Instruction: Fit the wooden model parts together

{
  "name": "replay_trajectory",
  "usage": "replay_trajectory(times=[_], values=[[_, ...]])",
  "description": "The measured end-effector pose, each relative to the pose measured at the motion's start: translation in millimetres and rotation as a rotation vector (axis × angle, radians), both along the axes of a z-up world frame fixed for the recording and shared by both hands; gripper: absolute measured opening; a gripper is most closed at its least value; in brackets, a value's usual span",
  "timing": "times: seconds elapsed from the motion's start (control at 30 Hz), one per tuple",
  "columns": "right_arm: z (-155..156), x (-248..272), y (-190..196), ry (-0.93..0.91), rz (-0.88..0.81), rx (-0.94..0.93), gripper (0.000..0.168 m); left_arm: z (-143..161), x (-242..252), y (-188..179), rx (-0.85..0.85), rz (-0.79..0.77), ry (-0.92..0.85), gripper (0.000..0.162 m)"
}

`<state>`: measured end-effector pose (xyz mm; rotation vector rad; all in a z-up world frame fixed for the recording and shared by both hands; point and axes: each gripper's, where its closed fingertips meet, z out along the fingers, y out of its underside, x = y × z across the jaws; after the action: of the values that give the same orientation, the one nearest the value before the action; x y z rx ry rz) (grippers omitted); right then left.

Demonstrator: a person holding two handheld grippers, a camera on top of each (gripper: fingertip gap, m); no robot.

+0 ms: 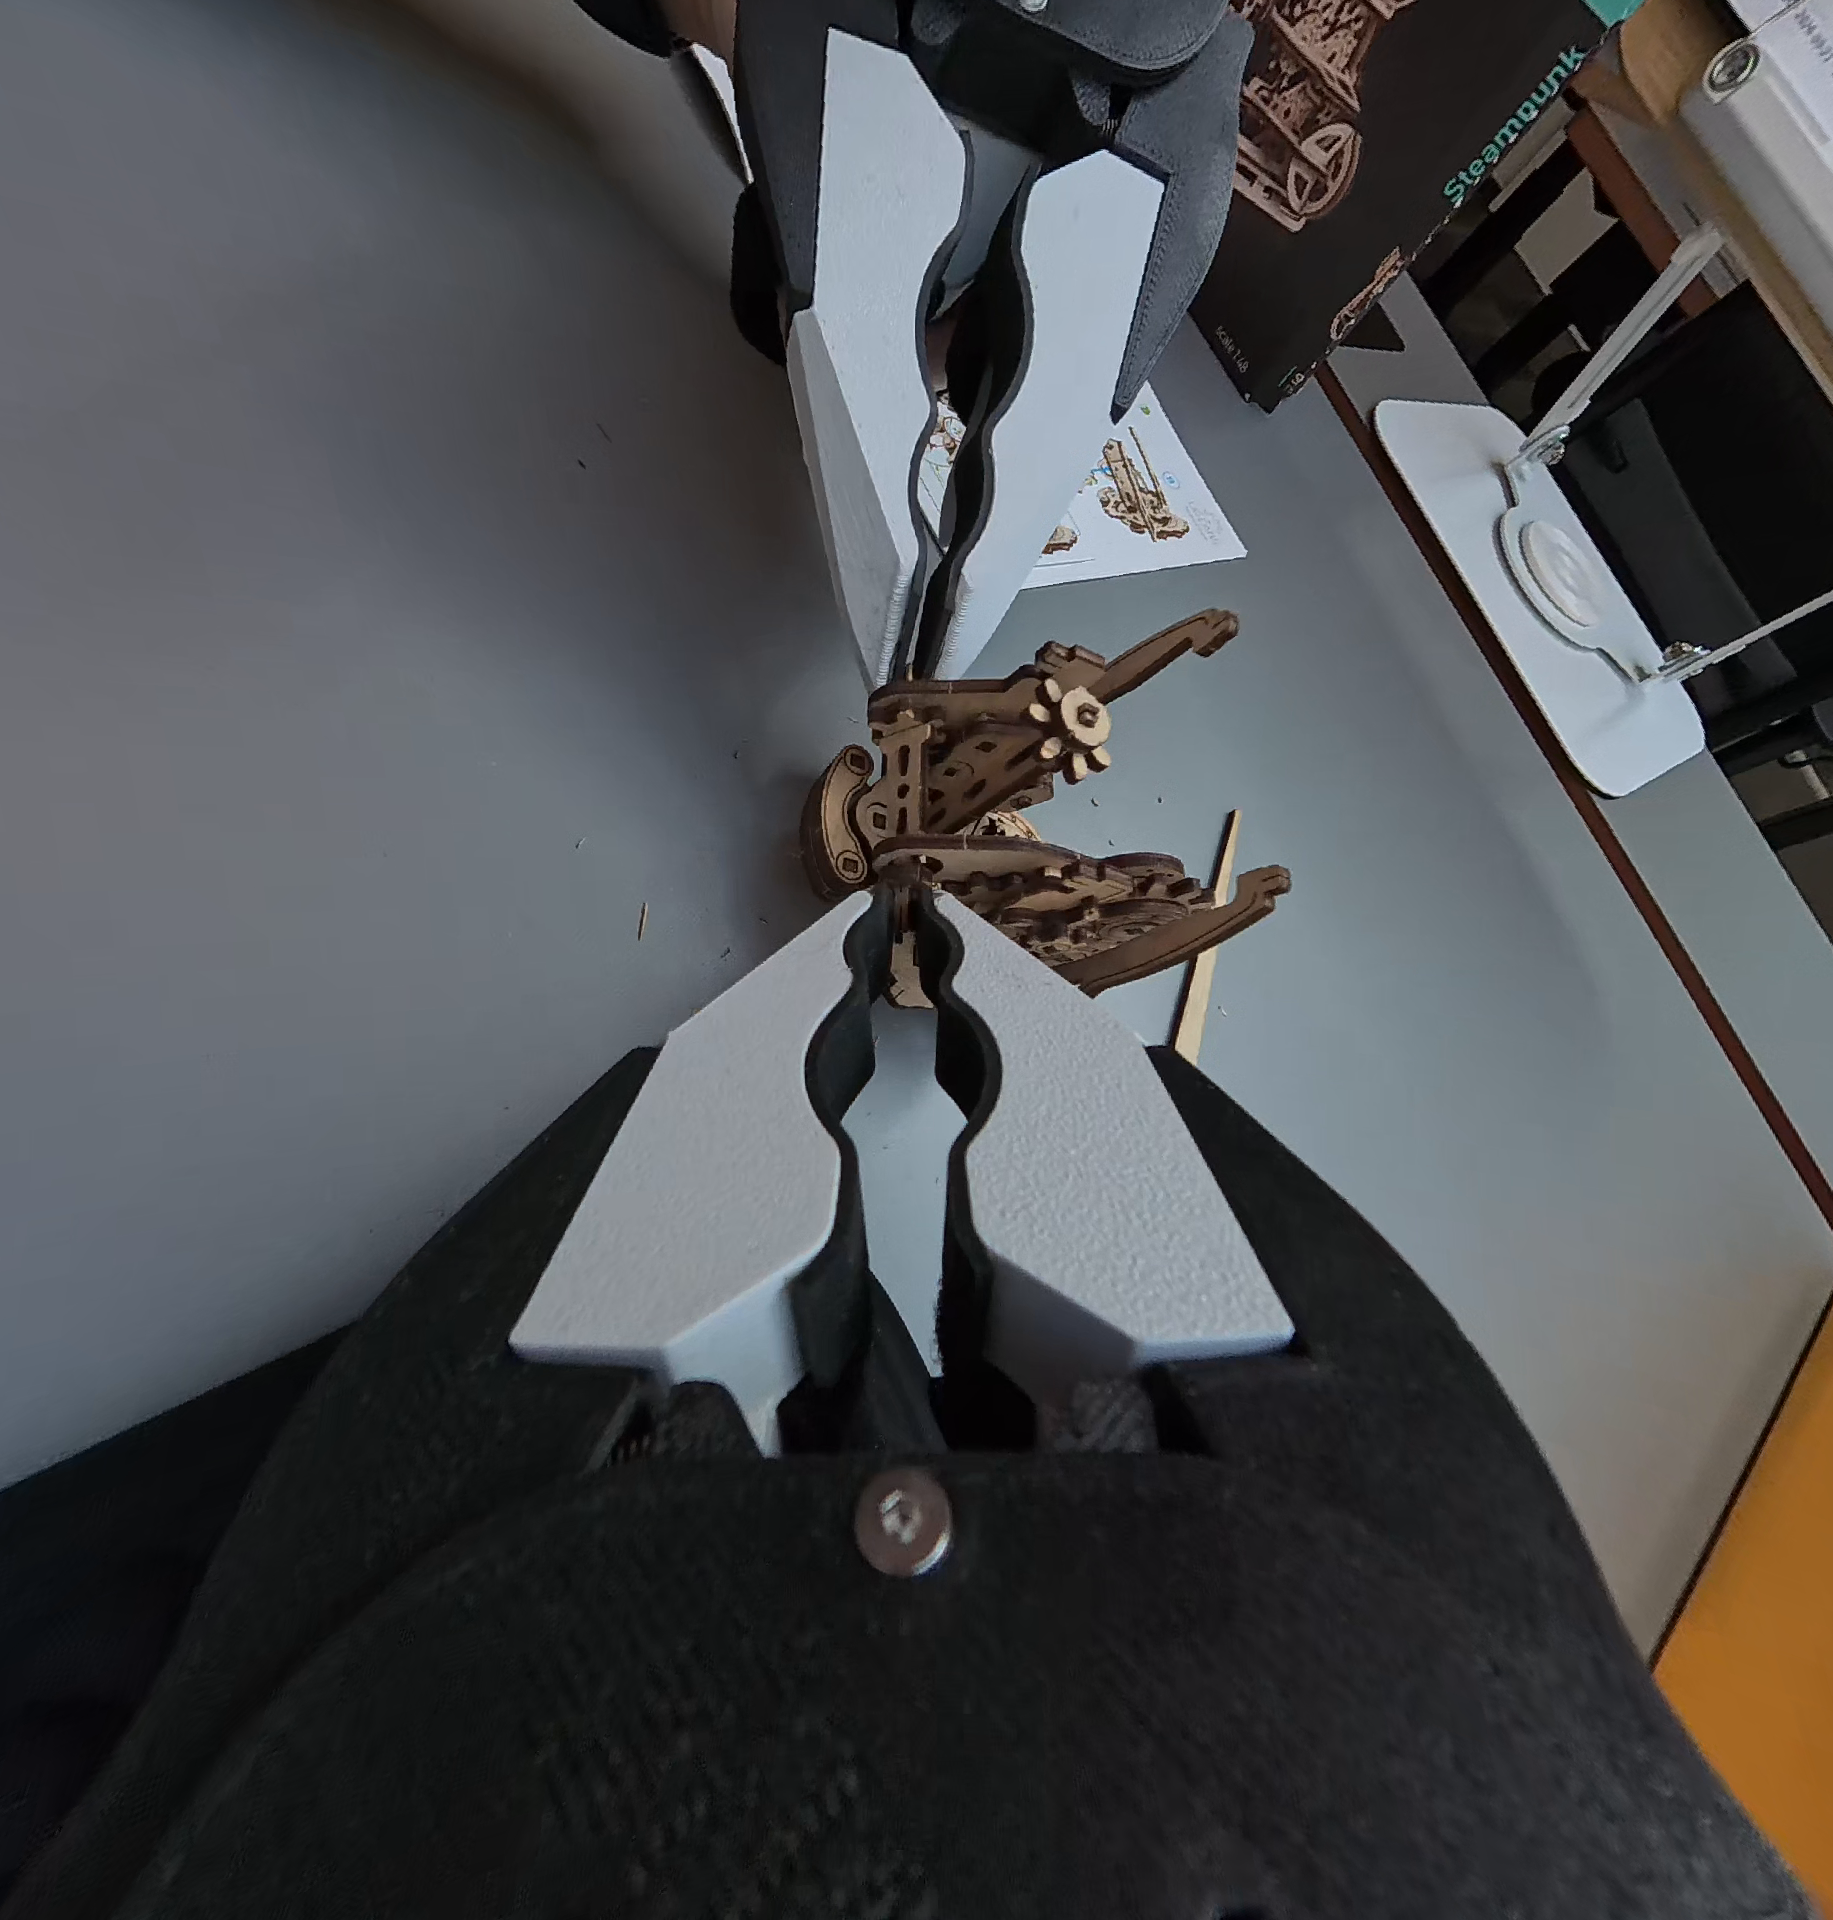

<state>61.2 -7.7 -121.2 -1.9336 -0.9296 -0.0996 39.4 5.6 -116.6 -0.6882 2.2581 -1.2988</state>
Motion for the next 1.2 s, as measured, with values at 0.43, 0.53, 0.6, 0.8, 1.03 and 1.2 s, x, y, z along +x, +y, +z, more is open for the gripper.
replay_trajectory(times=[0.43,0.53,0.6,0.8,1.03,1.2], values=[[0.6,-5.7,-2.9,-0.023,0.056,0.021,0.001,-2.3,-5.0,-2.1,0.044,-0.03,0.017,0.001],[1.2,-6.3,-2.5,-0.018,0.064,0.026,0.001,-2.9,-5.4,-1.4,0.05,-0.031,0.019,0.001],[7.6,-7.8,-1.3,0.018,0.066,0.055,0.001,-5.3,-5.5,0.9,0.066,-0.027,0.025,0.001],[8.7,-1.3,-0.8,0.042,0.039,0.057,0.008,-5.0,-3.2,4.2,0.033,-0.003,0.01,0.001],[14.3,18.9,-7.4,0.091,0.017,0.068,0.015,-5.1,-3.9,9.0,0.019,0.009,0.001,0.001],[11.7,34.1,7.4,0.397,-0.02,-0.105,0.036,-4.3,-3.2,9.4,-0.003,0.014,0.012,0.001]])
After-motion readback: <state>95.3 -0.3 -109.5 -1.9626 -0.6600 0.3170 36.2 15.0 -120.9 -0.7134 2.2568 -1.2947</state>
